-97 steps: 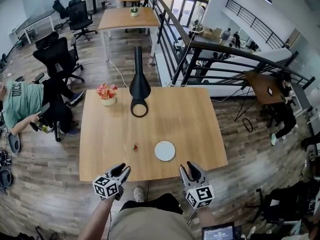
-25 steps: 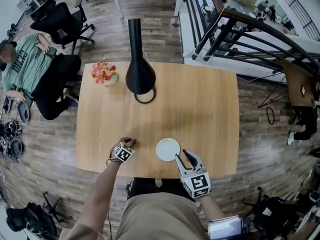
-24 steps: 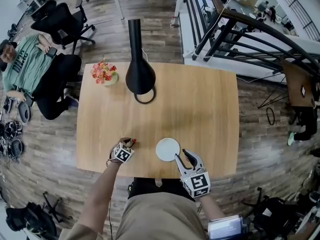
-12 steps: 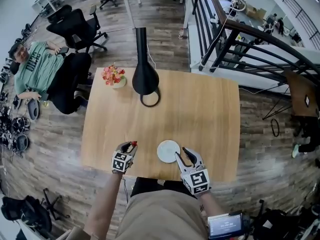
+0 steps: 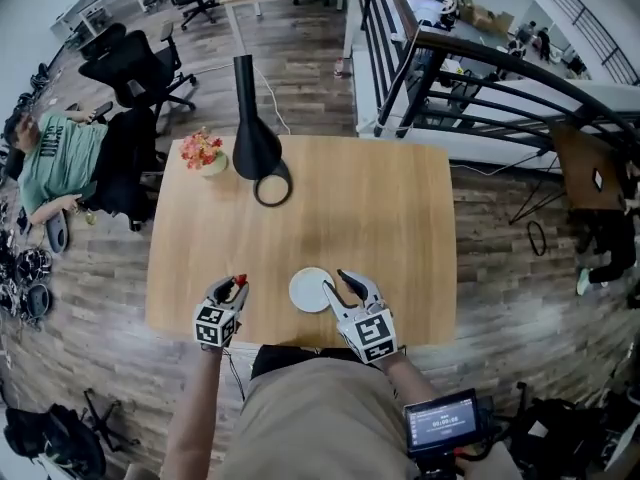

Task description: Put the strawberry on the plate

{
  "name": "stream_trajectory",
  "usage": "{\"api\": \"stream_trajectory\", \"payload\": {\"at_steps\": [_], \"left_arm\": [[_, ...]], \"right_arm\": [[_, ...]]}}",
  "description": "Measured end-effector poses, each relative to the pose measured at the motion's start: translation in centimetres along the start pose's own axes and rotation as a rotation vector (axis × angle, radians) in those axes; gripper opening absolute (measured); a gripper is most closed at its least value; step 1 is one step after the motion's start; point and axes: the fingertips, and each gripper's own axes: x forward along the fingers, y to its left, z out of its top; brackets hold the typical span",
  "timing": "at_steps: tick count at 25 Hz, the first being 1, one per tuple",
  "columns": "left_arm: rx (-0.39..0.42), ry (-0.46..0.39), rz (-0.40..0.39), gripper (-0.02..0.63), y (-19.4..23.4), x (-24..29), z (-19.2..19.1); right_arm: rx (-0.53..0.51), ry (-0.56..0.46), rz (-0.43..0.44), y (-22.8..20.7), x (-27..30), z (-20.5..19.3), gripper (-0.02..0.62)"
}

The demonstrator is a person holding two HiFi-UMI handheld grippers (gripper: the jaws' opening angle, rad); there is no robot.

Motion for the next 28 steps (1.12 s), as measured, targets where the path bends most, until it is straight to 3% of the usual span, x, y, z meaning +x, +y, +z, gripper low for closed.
{"api": "stream_trajectory", "payload": {"at_steps": [8,16,22,28], "left_arm": [[-0.043,-0.141,-0.073,0.137,-4.1,-2.4,7.2],[0.042,-0.224,-0.158,0.137,-7.7,-3.4,13.1],[0.093,-0.262,-0.205,0.137,-11.2,-4.6,14.9],[0.164,-0.24,-0.23,0.137,-13.8,-4.7,14.3]], "right_arm": [[0.015,-0.025,-0.056,-2.0,-2.5,0.6,0.137],[-0.035,-0.032,-0.09,-2.6,-3.8,0.7,0.137],[-0.035,-0.047,-0.103,-3.3,-5.1,0.9,0.137],[-0.043,-0.055,-0.101,-3.3,-6.4,0.9,0.137]]}}
